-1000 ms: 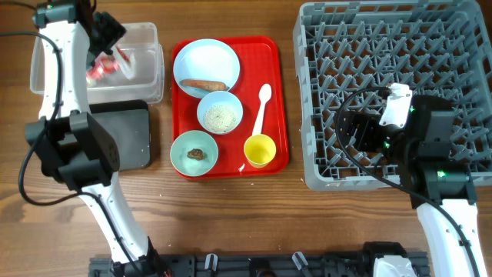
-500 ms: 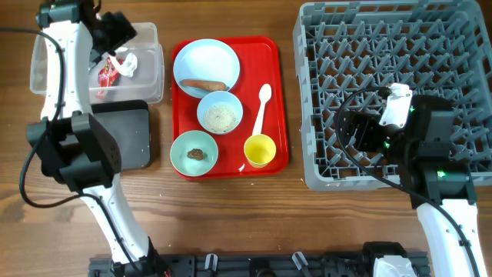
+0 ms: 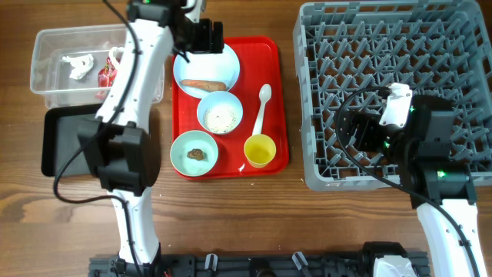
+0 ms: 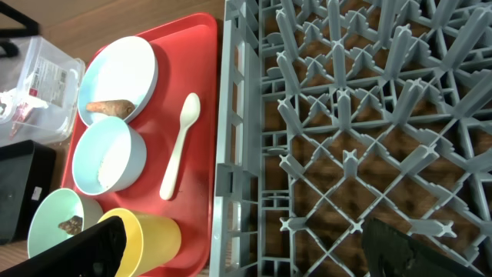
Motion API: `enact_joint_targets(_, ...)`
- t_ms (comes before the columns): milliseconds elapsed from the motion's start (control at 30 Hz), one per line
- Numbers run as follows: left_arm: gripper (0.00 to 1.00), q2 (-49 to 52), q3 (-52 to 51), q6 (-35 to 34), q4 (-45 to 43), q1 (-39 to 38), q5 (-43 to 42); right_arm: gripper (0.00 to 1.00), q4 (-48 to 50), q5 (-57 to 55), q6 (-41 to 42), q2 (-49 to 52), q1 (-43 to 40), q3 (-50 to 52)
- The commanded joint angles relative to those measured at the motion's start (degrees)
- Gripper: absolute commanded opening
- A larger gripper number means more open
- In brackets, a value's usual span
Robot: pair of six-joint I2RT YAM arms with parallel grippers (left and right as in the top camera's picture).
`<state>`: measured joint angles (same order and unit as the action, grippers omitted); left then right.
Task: Sort waste into correct bins and load items into the dishwasher rack
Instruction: 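Grasp the brown sausage on the white plate with the left gripper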
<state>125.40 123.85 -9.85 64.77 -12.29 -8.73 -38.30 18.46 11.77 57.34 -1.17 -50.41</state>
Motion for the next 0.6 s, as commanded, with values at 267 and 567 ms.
enact_joint_targets(267, 0.71, 7.28, -11.15, -46.88, -8.5, -1.66, 9.44, 1.0, -0.15, 1.11, 0.42, 0.33, 0.33, -1.44)
enact_joint_targets(567, 0.66, 9.31, -15.96, -51.04, -12.7, -2.1, 9.46, 1.0, -0.15, 1.14, 0.42, 0.33, 0.33, -1.42)
